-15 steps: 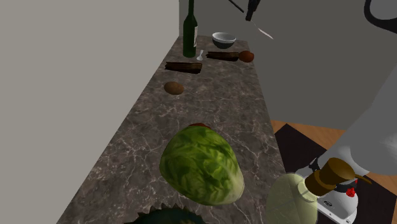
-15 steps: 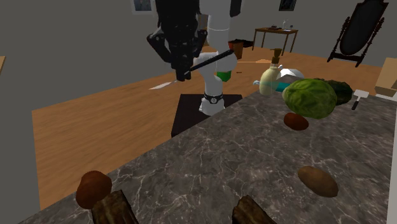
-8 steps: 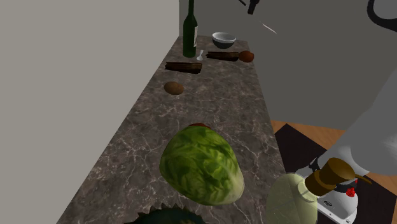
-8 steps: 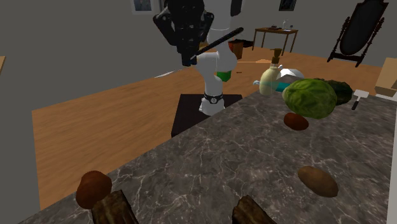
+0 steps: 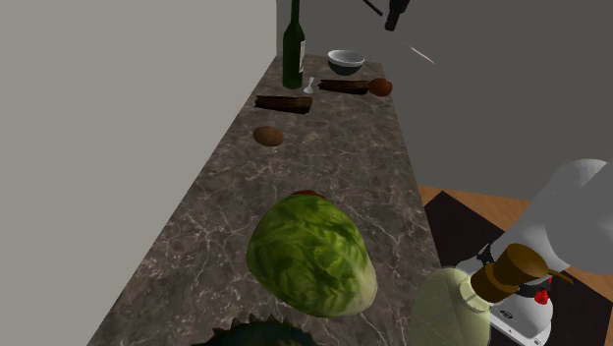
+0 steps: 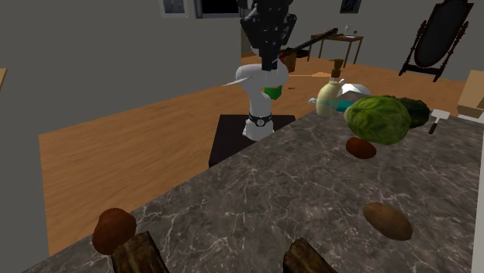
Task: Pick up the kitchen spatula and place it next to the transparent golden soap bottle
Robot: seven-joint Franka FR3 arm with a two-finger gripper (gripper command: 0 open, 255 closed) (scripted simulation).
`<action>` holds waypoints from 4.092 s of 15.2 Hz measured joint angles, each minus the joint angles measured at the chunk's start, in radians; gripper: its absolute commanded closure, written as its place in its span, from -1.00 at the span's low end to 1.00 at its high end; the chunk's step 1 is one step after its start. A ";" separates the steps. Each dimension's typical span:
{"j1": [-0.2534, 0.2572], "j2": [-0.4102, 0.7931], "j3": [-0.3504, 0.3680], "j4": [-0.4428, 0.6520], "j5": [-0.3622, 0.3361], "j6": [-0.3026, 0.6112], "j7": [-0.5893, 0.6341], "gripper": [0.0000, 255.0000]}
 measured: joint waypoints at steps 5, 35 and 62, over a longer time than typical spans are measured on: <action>0.041 -0.141 0.071 -0.150 -0.027 0.015 0.113 1.00; 0.211 -0.514 0.505 -0.527 0.120 0.043 0.682 1.00; 0.232 -0.560 0.543 -0.923 0.160 0.394 0.666 1.00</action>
